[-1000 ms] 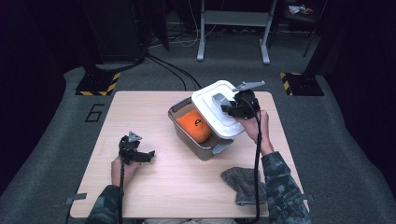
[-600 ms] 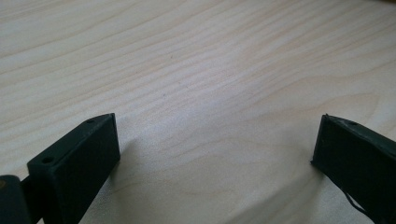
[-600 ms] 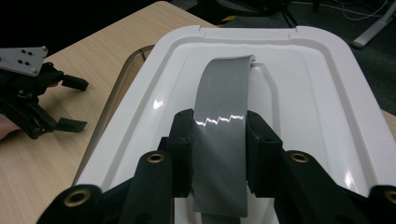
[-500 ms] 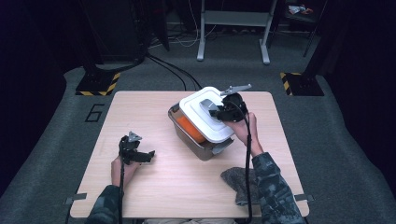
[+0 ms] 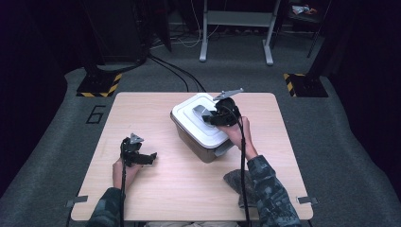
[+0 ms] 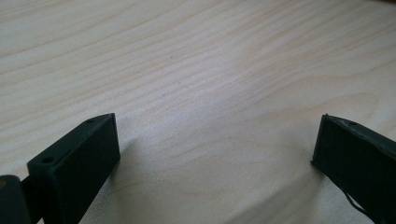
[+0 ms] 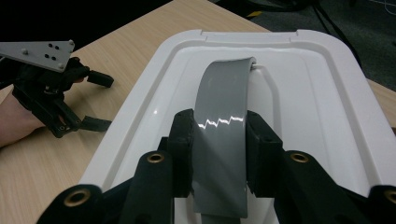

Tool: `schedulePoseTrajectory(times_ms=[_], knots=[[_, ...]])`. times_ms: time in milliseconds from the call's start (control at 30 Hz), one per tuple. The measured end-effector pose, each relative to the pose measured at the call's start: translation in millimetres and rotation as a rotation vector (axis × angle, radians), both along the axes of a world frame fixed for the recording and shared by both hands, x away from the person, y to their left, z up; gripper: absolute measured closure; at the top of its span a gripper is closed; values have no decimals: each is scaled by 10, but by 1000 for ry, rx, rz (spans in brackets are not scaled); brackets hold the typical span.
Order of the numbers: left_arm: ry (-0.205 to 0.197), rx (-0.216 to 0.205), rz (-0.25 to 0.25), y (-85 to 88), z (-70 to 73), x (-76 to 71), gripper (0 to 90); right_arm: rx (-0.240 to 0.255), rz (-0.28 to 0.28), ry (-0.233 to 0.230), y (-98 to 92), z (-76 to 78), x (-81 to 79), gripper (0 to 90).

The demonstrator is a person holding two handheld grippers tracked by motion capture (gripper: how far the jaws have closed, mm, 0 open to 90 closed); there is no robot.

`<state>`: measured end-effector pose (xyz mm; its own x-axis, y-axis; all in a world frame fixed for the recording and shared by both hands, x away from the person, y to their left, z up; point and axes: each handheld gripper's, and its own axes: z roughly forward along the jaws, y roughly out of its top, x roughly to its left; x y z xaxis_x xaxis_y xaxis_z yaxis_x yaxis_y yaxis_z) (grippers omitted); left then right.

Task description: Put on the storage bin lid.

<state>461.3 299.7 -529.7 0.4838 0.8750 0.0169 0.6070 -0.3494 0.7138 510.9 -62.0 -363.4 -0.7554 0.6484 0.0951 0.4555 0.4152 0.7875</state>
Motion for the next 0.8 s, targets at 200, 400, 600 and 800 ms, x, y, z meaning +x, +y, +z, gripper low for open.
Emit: schedulePoseTrajectory(times_ms=[200, 400, 600, 800], knots=[[0, 0, 2, -1, 0, -1, 0, 14, 16, 11, 51, -56, 13, 671], [0, -1, 2, -1, 0, -1, 1, -11, 20, 18, 95, -134, 17, 671], [-1, 0, 1, -1, 0, -1, 1, -12, 9, 25, 83, -171, 14, 668], [0, 0, 0, 0, 0, 0, 1, -20, 5, 23, 75, -218, 3, 664]])
